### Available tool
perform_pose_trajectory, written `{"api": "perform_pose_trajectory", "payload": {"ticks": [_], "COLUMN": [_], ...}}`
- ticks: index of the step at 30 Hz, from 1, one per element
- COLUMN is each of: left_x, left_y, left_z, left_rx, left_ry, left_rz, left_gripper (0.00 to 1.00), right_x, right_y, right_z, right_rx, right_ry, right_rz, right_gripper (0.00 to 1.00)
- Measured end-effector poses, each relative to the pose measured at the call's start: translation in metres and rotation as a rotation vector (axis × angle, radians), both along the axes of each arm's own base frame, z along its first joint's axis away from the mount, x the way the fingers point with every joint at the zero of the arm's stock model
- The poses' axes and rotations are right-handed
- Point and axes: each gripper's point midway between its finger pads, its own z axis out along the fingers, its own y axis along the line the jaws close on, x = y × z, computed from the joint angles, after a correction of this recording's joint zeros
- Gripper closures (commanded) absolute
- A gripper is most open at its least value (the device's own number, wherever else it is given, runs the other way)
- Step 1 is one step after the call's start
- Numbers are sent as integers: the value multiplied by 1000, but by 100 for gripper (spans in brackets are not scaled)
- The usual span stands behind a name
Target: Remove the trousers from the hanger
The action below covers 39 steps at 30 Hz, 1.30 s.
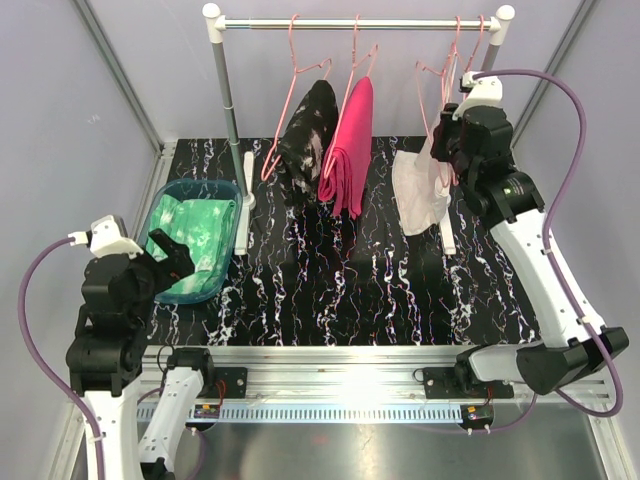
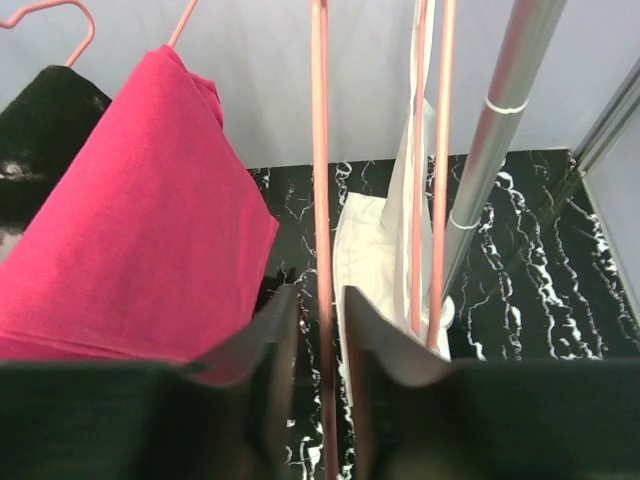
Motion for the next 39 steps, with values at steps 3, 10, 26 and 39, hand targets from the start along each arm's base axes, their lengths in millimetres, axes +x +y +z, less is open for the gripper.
{"api": "perform_pose_trajectory", "payload": {"ticks": [3, 10, 26, 39], "left_x": [-2, -6, -11, -8], "left_y": [1, 3, -2, -22], "left_z": [5, 19, 22, 0], "left_rx": [8, 22, 9, -84], "left_ry": [-6, -40, -65, -46], "left_rz": [0, 6, -17, -92], "left_gripper": [1, 1, 1, 1], "right_x": [-9, -47, -94, -8], "right_y": [-3, -5, 79, 162], "right_z": [6, 38, 89, 20], "right_rx": [11, 62, 348, 377], "right_ry": [-13, -76, -147, 133], "right_rz": [1, 63, 550, 483], "right_gripper": [52, 24, 0, 1]}}
